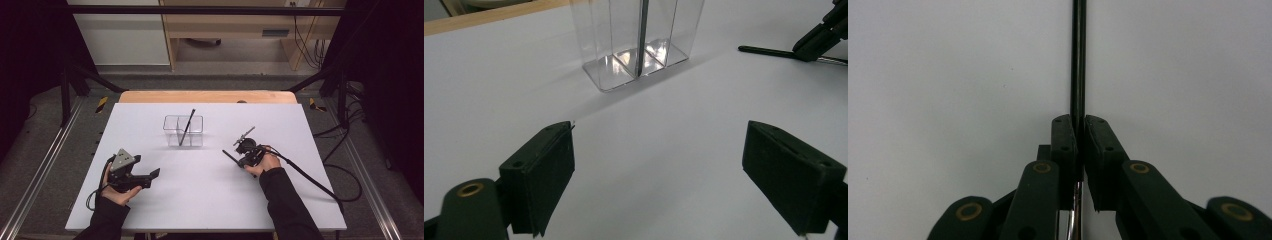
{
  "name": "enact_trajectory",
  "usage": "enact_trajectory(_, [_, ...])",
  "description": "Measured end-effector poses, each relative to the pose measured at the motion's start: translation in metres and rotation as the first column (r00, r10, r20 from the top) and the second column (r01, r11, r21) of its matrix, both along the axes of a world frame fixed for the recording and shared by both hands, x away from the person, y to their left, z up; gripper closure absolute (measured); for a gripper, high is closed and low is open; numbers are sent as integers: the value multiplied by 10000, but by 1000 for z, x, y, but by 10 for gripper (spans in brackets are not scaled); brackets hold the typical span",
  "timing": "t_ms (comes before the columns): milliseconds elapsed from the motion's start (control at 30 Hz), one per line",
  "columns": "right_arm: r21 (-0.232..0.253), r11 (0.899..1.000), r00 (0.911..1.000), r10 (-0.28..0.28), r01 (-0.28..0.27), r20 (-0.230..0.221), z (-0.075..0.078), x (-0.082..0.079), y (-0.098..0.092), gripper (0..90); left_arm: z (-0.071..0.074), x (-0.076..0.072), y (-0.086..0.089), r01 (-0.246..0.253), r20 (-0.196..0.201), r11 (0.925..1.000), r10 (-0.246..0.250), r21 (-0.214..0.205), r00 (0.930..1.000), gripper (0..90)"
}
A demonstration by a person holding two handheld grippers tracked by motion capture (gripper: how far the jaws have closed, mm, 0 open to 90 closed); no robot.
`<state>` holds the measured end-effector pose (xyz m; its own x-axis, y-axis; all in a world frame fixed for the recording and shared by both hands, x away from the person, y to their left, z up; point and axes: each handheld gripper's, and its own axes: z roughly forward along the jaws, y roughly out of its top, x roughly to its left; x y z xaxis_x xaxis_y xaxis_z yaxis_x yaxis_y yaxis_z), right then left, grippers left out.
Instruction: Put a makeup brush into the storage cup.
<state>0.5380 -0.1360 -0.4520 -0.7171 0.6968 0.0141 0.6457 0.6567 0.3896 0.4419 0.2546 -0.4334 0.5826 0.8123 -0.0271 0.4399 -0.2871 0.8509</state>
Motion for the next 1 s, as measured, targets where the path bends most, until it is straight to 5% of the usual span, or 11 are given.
enact_trajectory(300, [-5, 10000, 9999, 9, -8, 141, 1, -1, 0, 843, 0, 0, 0, 8, 3, 10000, -8, 16, 10000, 127])
enact_trajectory(600, [556, 9983, 9989, 169, -194, 445, 19, -9, -5, 843, 1, -1, -2, 101, 14, 9999, -101, 63, 9999, 127])
enact_trajectory(1000, [1308, 9843, 9906, 1081, -1185, 843, 41, -27, -6, 843, 4, -3, -8, 499, 106, 9984, -502, 261, 9987, 124])
